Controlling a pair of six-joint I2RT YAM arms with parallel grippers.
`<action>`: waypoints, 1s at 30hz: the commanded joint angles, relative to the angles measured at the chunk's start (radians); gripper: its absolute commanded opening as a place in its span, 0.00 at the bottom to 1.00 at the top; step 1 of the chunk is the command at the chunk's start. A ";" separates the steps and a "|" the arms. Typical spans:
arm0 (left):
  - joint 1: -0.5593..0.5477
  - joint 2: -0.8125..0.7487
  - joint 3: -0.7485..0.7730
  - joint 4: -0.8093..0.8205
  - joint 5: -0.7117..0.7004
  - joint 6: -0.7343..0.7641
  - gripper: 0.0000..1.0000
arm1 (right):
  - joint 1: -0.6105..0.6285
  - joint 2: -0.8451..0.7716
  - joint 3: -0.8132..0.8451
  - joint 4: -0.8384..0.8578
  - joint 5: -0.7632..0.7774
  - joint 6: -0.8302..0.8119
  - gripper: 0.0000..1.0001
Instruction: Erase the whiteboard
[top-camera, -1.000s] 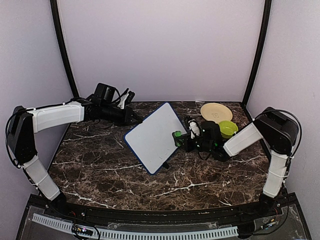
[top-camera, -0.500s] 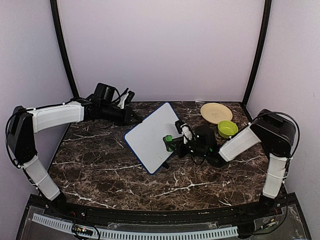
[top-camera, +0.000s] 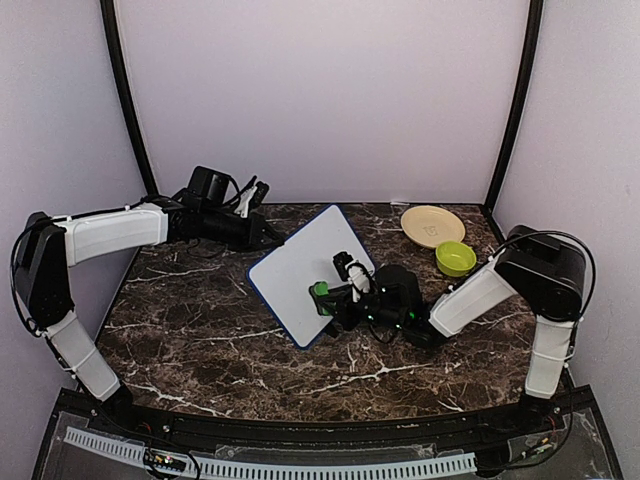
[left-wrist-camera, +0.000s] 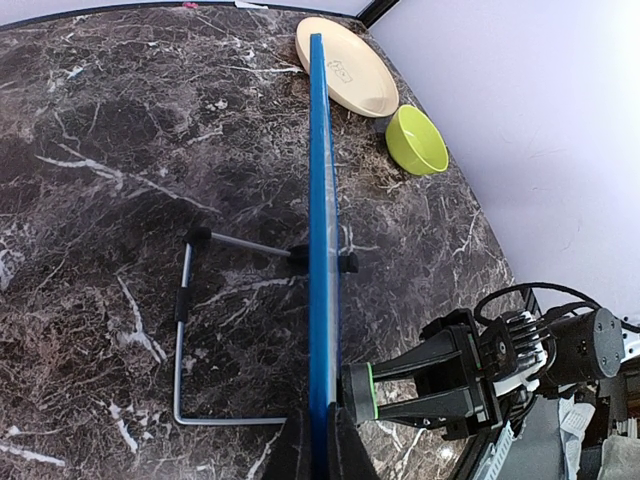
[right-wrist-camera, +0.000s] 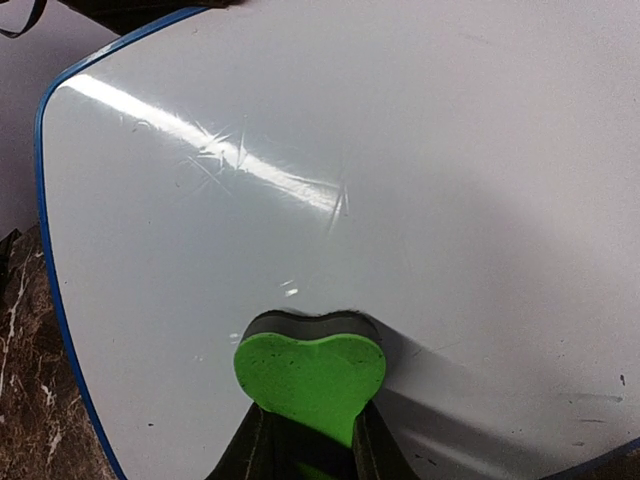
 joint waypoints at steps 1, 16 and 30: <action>-0.003 -0.049 -0.017 0.035 0.027 0.005 0.00 | 0.002 0.023 -0.016 0.007 0.029 -0.008 0.01; -0.003 -0.036 -0.002 0.026 0.037 0.011 0.00 | -0.182 0.011 -0.015 -0.001 -0.028 0.001 0.01; -0.003 -0.033 -0.005 0.026 0.033 0.011 0.00 | -0.236 0.036 0.026 0.013 -0.109 0.028 0.01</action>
